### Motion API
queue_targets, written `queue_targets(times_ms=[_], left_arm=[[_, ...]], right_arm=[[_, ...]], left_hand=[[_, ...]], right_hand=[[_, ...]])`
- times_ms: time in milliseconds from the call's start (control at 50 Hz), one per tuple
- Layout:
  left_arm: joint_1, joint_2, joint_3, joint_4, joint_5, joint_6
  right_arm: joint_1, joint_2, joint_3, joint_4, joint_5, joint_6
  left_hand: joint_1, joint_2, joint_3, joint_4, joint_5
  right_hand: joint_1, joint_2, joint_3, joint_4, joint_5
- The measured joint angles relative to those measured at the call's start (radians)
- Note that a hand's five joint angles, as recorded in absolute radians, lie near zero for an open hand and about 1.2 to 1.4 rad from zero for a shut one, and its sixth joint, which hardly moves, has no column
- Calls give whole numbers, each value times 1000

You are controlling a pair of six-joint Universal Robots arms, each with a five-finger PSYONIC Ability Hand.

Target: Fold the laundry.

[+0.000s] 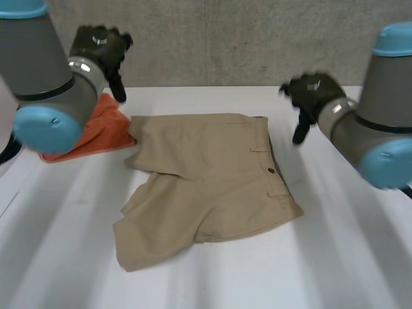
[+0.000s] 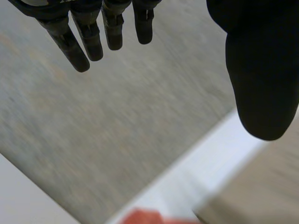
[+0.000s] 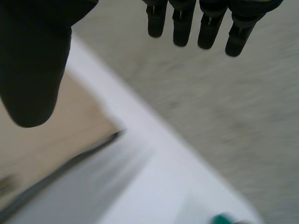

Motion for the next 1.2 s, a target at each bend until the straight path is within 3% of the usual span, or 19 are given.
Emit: queue_targets(times_ms=[20, 40, 100, 200, 240, 260, 300, 380, 540, 720, 780, 880, 1060, 1200], left_arm=[[-5, 40, -56, -16, -3, 0], [-12, 93, -131, -37, -7, 0], [-30, 229, -326, -91, -18, 0], [-63, 413, -622, -164, -14, -2], [-67, 424, -647, -168, -9, -3], [-99, 458, -813, -171, 48, -8], [-111, 459, -869, -165, 73, -10], [-149, 419, -1029, -107, 148, -20], [-147, 301, -1057, 17, 123, -38], [-134, 246, -1009, 125, 21, -35], [-135, 233, -1001, 153, 2, -25], [-139, 201, -993, 214, -22, 17], [-153, 145, -988, 334, -61, 149], [-158, 143, -990, 389, -88, 215]], right_arm=[[-4, -12, 17, 17, -18, -2], [-23, -60, 93, 92, -96, -15], [-55, -124, 214, 195, -205, -44], [-98, -186, 402, 279, -320, -114], [-100, -189, 417, 281, -327, -121], [-118, -203, 511, 265, -366, -167], [-123, -205, 544, 246, -379, -184], [-141, -205, 679, 87, -416, -235], [-137, -182, 817, -288, -415, -196], [-105, -139, 860, -507, -376, -154], [-97, -120, 855, -531, -365, -158], [-87, -97, 842, -571, -337, -161], [-76, -139, 857, -605, -272, -147], [-79, -172, 864, -543, -266, -145]], left_hand=[[13, 9, 6, 9, 4], [13, 9, 6, 9, 4], [217, 189, 179, 192, 174], [304, 287, 278, 291, 273], [304, 287, 278, 291, 273], [372, 347, 342, 354, 335], [387, 365, 360, 374, 354], [376, 357, 353, 362, 338], [282, 268, 265, 260, 235], [313, 299, 294, 308, 289], [386, 364, 362, 374, 355], [594, 567, 560, 566, 543], [954, 947, 946, 961, 930], [955, 982, 969, 985, 936]], right_hand=[[19, 22, 26, 26, 20], [51, 57, 61, 56, 54], [121, 109, 128, 126, 126], [189, 179, 193, 198, 194], [193, 184, 196, 202, 198], [198, 198, 205, 215, 211], [198, 198, 205, 216, 212], [198, 198, 205, 216, 214], [198, 198, 205, 216, 214], [306, 305, 309, 313, 305], [407, 410, 413, 413, 403], [794, 900, 896, 898, 866], [821, 913, 933, 953, 919], [821, 913, 933, 953, 920]])
